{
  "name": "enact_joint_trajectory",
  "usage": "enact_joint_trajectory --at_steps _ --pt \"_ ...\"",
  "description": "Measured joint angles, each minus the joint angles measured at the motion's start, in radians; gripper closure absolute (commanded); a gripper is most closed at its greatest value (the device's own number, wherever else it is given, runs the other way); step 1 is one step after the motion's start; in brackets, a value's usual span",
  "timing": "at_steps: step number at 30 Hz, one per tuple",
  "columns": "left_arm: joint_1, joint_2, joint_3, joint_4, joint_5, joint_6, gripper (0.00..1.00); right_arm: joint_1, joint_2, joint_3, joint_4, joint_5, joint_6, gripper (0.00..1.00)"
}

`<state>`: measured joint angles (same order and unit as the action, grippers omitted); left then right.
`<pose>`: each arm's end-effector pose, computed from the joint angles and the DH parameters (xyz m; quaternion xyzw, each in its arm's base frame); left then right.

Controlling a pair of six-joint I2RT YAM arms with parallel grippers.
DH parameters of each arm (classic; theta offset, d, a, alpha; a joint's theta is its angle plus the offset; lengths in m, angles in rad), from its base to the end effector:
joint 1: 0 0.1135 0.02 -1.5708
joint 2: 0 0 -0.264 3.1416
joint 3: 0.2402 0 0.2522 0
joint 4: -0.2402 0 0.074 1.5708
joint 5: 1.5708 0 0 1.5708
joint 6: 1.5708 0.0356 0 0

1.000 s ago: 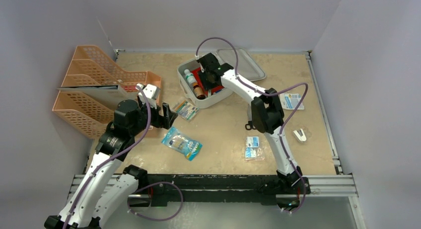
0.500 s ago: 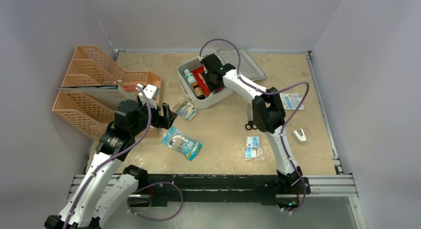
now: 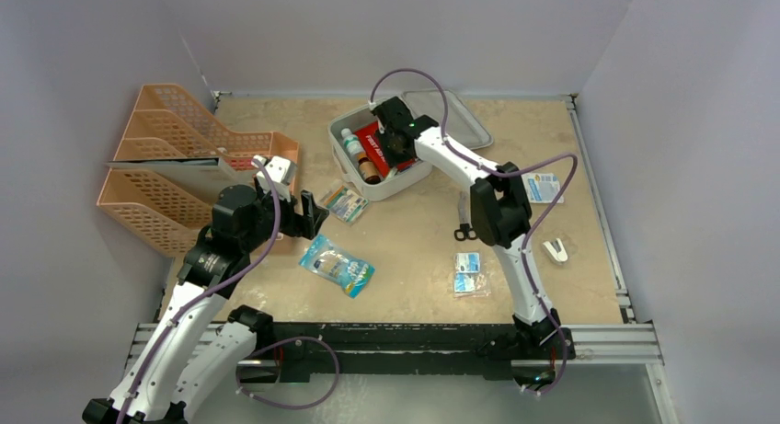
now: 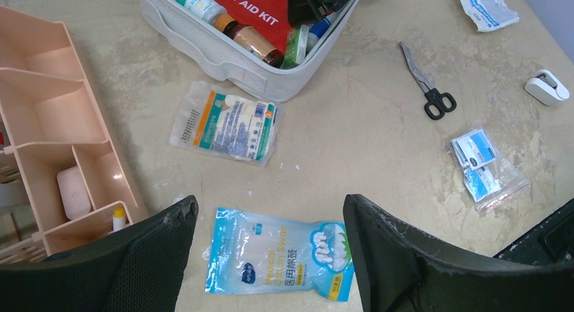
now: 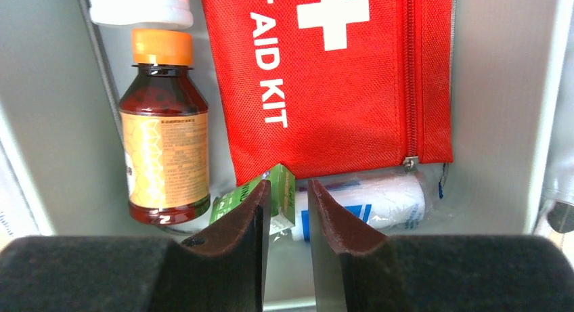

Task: Organize the medicine kit
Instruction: Place the medical item at the medicine box.

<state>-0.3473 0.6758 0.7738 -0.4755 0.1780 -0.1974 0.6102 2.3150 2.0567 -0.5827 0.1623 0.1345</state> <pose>0.1420 -0.0581 0.3221 0.1115 0.8179 -0.2214 0.5192 0.4325 0.2954 0.2218 -0.1913 0.9117 0.0589 0.3589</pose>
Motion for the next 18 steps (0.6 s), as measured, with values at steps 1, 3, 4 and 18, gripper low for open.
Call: enact_joint_trajectory --at_steps 1,3,4,18 --pt "0.0 0.0 0.0 0.0 0.0 0.0 0.23 0.0 -0.006 0.0 -0.001 -0.002 0.003 0.7" --pt "0.0 0.0 0.0 0.0 0.0 0.0 0.23 0.0 -0.02 0.0 -0.003 -0.01 0.007 0.7" --pt "0.0 0.0 0.0 0.0 0.0 0.0 0.23 0.0 -0.029 0.0 -0.003 -0.019 0.009 0.7" --pt "0.0 -0.013 0.0 -0.001 -0.009 0.007 0.23 0.0 -0.06 -0.056 0.017 -0.077 0.039 0.7"
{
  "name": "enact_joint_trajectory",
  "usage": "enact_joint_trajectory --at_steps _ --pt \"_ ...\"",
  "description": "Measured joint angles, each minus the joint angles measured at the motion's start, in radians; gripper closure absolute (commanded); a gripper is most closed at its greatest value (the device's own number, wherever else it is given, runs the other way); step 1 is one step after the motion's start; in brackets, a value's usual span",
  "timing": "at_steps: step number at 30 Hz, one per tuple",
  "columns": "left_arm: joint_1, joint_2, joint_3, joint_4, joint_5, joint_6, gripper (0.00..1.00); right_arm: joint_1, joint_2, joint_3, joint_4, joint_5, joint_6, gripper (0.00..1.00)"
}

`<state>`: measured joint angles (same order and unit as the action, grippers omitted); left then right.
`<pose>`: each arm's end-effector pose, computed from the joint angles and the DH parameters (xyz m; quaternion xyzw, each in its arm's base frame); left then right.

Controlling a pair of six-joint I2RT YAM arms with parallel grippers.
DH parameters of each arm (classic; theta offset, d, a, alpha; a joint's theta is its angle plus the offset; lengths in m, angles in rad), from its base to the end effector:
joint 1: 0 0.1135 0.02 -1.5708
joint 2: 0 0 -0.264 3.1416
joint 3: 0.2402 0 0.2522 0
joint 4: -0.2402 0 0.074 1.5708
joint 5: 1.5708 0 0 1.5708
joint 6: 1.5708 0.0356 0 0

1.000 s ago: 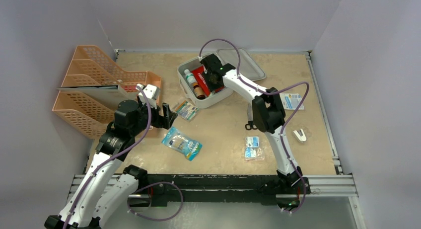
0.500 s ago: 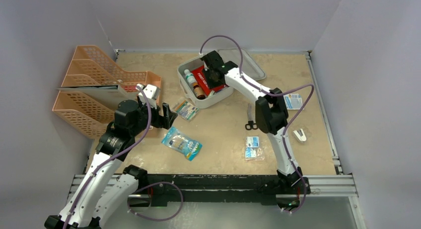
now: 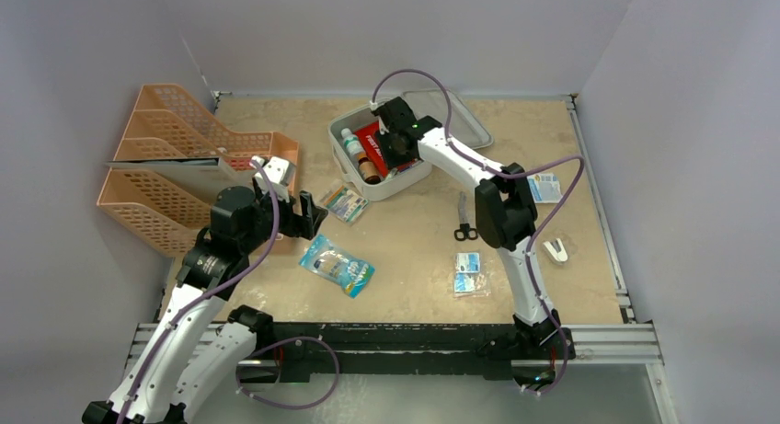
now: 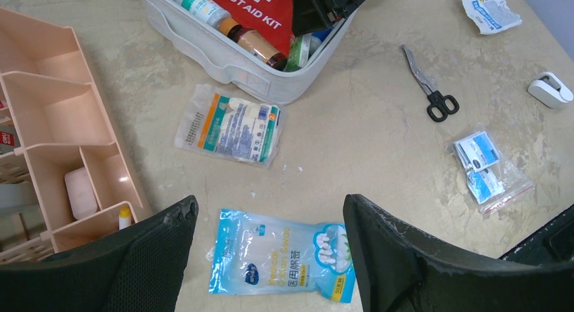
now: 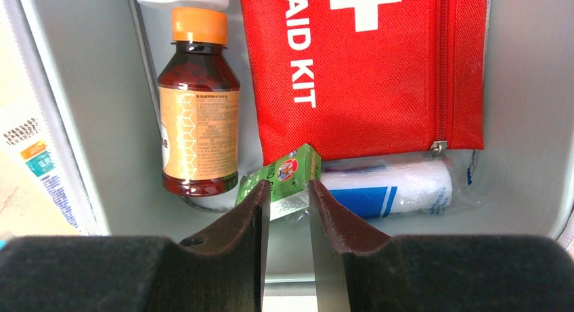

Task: Organize the medicine kit
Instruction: Place the medical item at the medicine box.

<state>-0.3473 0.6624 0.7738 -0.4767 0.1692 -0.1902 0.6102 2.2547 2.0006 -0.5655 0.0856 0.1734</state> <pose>0.1395 -0.0569 0.3238 0.1122 0.8145 -0.2171 0.5261 0.4227 0.2919 0.2346 -0.1861 0.9108 0.1032 0.3539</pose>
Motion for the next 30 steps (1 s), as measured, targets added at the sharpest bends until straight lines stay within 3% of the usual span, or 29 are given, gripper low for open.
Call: enact_joint_trajectory --at_steps 11,16,20,30 --pt "0.0 0.001 0.0 -0.002 -0.01 0.0 0.24 0.0 -0.004 -0.009 0.0 -0.001 0.003 0.67" --pt "0.0 0.001 0.0 -0.002 -0.018 0.0 0.24 -0.001 -0.084 -0.077 0.0 -0.015 0.016 0.63" --pt "0.0 0.001 0.0 -0.003 -0.021 -0.005 0.24 -0.001 -0.222 -0.17 0.007 -0.026 0.027 0.55" --pt "0.0 0.101 0.065 -0.073 -0.037 -0.059 0.12 -0.001 -0.522 -0.446 0.042 -0.025 0.081 0.26"
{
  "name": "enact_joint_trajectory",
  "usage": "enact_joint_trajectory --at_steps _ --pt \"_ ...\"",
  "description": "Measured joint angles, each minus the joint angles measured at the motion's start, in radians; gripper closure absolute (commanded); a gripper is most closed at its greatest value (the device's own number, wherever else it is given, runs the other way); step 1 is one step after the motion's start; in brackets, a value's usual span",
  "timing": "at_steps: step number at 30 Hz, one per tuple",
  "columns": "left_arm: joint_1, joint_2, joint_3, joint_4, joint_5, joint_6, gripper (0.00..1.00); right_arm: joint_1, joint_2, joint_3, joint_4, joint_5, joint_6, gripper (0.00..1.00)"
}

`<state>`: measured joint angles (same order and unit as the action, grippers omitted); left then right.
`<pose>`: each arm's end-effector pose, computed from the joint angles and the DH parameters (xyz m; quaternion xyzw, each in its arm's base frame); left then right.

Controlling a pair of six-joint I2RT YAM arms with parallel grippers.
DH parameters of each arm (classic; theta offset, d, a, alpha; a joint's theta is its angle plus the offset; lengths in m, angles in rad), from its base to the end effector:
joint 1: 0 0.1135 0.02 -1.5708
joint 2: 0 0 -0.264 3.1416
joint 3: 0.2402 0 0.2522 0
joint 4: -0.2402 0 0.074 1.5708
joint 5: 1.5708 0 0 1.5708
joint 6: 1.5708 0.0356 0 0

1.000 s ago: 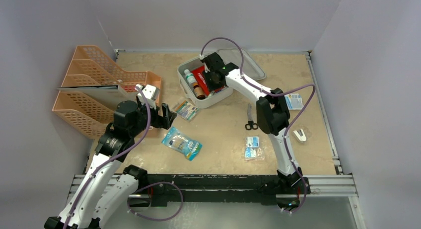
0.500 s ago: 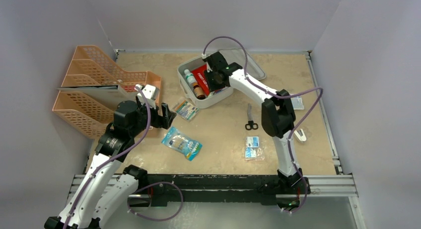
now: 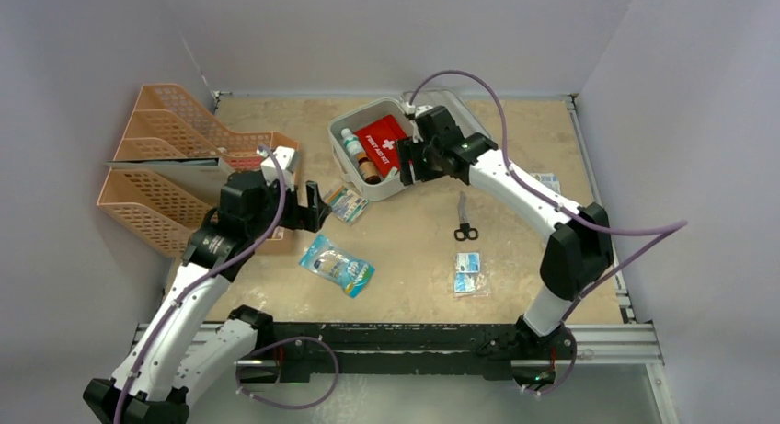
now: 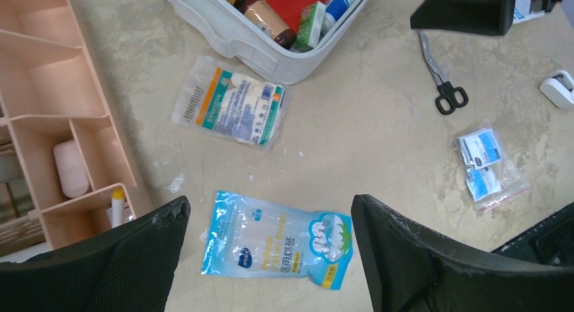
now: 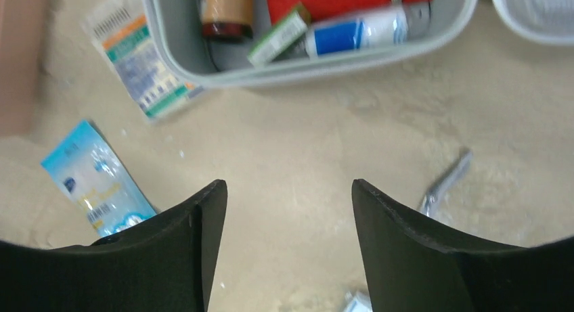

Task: Organize the medicine kit
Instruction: Place the medical item at the medicine box, then pick up the medical item at the center of the board.

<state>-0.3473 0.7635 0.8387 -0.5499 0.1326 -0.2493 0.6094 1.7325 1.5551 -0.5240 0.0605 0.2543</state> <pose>0.1547 -0.0610 0.3243 0.0762 0.8490 -0.2068 0.4803 0.3275 0.2260 0.3192 -0.1476 0.8946 0.1513 0.3938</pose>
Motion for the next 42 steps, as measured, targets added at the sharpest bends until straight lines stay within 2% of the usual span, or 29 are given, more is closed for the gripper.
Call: enact_joint_trajectory --at_steps 4,8,17,20,24,27,29,36,39,42 --pt "0.0 0.087 0.066 -0.016 0.061 0.006 0.08 0.0 -0.091 -0.125 -0.02 0.029 0.032 0.02" --pt "0.0 0.171 0.109 -0.014 0.148 0.006 0.02 0.0 -0.172 -0.238 -0.042 0.072 0.061 0.01" --pt "0.0 0.319 0.215 -0.011 0.249 0.014 0.02 -0.001 -0.234 -0.417 -0.106 0.198 0.124 0.02" --pt "0.0 0.332 0.226 -0.006 0.248 0.034 0.02 -0.003 -0.229 -0.441 -0.12 0.22 0.134 0.14" --pt "0.0 0.31 0.206 0.01 0.219 0.055 0.02 -0.016 -0.2 -0.451 -0.118 0.237 0.132 0.43" --pt "0.0 0.256 0.159 0.024 0.182 0.063 0.03 -0.037 -0.172 -0.454 -0.101 0.237 0.134 0.53" --pt "0.0 0.222 0.135 0.028 0.156 0.066 0.03 -0.051 -0.156 -0.46 -0.093 0.237 0.134 0.57" --pt "0.0 0.185 0.125 0.041 0.085 0.072 0.04 -0.094 -0.134 -0.464 -0.077 0.228 0.139 0.6" --pt "0.0 0.185 0.124 0.041 0.071 0.076 0.05 -0.111 -0.134 -0.47 -0.072 0.211 0.142 0.66" --pt "0.0 0.185 0.124 0.041 0.066 0.077 0.05 -0.128 -0.129 -0.481 -0.061 0.202 0.145 0.67"
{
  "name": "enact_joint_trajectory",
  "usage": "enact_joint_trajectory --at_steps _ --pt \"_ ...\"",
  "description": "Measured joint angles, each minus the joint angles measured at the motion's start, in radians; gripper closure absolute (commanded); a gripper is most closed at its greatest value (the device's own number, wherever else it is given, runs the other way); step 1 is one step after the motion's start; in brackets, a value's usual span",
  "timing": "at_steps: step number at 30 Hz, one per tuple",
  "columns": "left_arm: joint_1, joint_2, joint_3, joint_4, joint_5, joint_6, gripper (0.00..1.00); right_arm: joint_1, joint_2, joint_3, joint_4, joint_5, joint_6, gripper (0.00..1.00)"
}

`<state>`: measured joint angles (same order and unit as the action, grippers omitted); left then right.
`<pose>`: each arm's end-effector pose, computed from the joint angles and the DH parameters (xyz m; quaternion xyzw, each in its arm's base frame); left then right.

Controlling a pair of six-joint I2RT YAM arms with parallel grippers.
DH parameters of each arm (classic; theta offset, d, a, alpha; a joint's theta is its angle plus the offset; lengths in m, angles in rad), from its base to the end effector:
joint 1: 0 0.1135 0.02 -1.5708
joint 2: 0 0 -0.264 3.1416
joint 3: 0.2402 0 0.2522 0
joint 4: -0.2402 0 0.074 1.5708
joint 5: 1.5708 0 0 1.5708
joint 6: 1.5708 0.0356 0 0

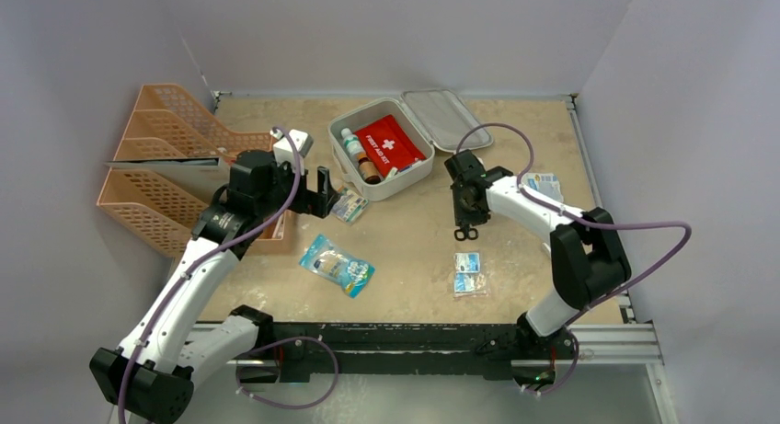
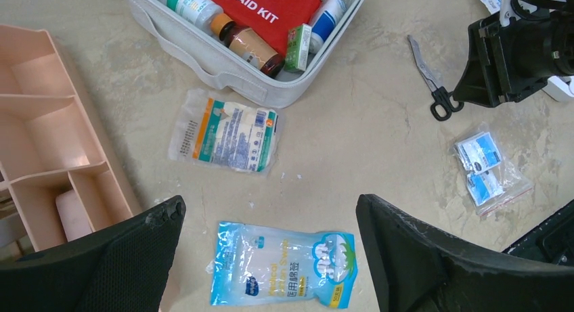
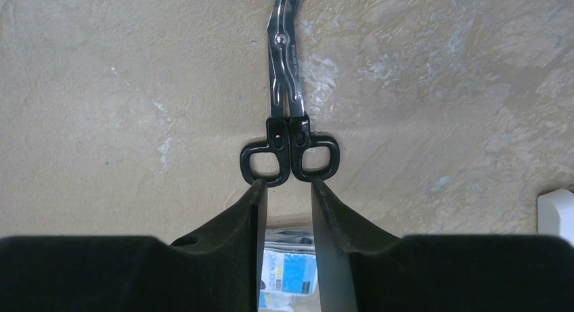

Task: Organize the medicine kit
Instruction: Pick up the medical item at the center of the board.

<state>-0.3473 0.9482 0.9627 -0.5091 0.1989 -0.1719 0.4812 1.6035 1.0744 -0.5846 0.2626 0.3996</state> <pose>0.1913 -0.0767 0.3398 0.1255 0.8467 -0.2133 0.4710 0.2864 0.1391 0.2083 -0.0097 0.9660 -0.0196 0.2575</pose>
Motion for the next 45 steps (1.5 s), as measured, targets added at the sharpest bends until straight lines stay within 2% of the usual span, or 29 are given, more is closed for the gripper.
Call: enact_joint_trajectory --at_steps 9,16,25,31,37,45 --pt "0.0 -0.006 0.0 0.0 -0.018 0.0 0.05 -0.023 0.044 -0.02 0.024 -0.044 0.0 0.68" --pt "0.0 -0.006 0.0 0.0 -0.024 0.0 0.06 -0.038 0.039 -0.02 -0.007 -0.051 0.034 0.62" --pt "0.0 -0.006 0.0 0.0 -0.024 0.0 0.06 -0.124 -0.134 -0.076 -0.079 -0.119 0.093 0.59" --pt "0.0 -0.01 0.0 0.0 -0.024 0.0 0.06 -0.148 -0.172 -0.149 -0.089 -0.207 0.112 0.53" --pt "0.0 -0.011 0.0 0.0 -0.024 0.0 0.06 -0.148 -0.164 -0.2 -0.083 -0.261 0.125 0.53" --pt "0.0 -0.011 0.0 0.0 -0.024 0.0 0.06 -0.15 -0.121 -0.233 -0.043 -0.293 0.132 0.59"
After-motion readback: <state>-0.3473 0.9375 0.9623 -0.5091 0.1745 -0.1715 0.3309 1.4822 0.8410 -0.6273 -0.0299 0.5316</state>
